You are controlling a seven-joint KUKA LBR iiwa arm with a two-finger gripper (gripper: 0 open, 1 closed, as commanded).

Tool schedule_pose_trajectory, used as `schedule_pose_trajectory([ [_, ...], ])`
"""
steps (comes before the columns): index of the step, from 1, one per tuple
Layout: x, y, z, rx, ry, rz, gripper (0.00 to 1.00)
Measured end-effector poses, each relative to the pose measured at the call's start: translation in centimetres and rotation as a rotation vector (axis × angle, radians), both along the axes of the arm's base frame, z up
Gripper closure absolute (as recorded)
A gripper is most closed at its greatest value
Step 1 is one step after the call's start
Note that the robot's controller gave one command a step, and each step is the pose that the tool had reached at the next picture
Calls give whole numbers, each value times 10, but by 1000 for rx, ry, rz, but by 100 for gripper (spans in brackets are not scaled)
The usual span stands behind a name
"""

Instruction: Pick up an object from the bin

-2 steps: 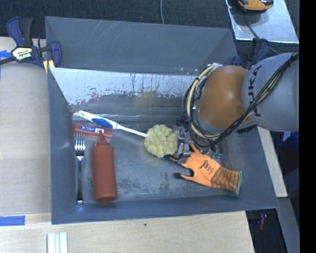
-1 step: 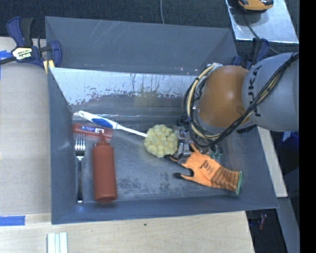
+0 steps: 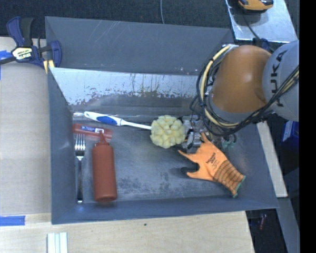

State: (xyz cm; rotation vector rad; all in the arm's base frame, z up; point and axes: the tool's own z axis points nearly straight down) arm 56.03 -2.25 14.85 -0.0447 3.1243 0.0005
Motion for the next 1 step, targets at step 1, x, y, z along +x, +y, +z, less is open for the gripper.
schedule_pose_trajectory([
  [1, 0, 9, 26, -1, -4, 16, 100],
])
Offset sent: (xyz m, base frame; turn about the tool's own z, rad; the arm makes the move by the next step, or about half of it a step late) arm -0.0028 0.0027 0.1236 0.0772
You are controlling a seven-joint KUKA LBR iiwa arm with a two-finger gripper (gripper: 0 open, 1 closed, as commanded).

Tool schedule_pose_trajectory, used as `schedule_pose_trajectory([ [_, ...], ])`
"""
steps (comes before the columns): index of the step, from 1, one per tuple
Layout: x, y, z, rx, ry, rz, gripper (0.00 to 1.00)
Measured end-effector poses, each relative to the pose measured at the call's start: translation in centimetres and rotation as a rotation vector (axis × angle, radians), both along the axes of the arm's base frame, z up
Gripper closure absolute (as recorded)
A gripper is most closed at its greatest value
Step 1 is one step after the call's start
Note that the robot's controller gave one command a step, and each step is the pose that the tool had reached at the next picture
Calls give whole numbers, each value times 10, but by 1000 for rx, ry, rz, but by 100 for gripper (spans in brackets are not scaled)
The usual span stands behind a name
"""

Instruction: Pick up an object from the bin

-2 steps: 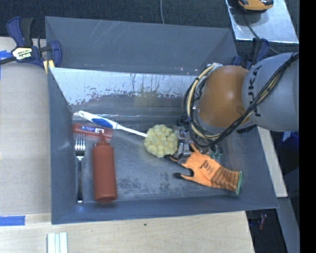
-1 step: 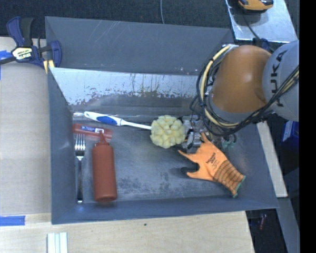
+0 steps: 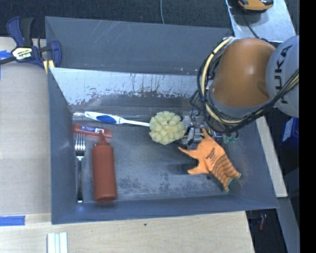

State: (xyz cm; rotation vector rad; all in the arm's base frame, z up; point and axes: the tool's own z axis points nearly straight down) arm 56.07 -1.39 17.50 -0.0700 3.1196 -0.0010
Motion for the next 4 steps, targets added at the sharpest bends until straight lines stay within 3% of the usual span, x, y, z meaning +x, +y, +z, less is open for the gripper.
schedule_pose_trajectory([
  [1, -2, -4, 59, 2, 4, -60, 100],
  [2, 2, -3, 85, 1, -2, -45, 100],
  [3, 4, -1, 11, -5, -7, 200, 100],
  [4, 10, 15, -50, -7, -6, 277, 100],
])
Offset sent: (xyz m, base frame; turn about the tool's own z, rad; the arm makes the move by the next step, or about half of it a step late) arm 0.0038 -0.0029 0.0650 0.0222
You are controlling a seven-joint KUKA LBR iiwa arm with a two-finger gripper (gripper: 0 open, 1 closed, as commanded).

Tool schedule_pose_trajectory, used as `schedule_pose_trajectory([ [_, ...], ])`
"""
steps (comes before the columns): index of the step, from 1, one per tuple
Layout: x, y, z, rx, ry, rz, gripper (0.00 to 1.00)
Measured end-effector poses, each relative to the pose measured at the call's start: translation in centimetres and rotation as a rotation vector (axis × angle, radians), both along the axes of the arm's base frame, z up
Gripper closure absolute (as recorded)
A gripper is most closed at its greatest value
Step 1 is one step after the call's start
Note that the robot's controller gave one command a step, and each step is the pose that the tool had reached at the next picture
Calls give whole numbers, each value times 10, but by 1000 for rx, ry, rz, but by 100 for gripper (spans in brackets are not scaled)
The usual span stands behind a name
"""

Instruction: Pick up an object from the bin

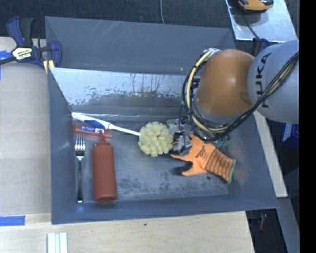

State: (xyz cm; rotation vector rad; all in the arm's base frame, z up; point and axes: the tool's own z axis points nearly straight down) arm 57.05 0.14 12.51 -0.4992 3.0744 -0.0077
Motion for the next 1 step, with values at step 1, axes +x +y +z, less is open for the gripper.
schedule_pose_trajectory([
  [1, 1, -5, 69, 2, -2, -55, 100],
])
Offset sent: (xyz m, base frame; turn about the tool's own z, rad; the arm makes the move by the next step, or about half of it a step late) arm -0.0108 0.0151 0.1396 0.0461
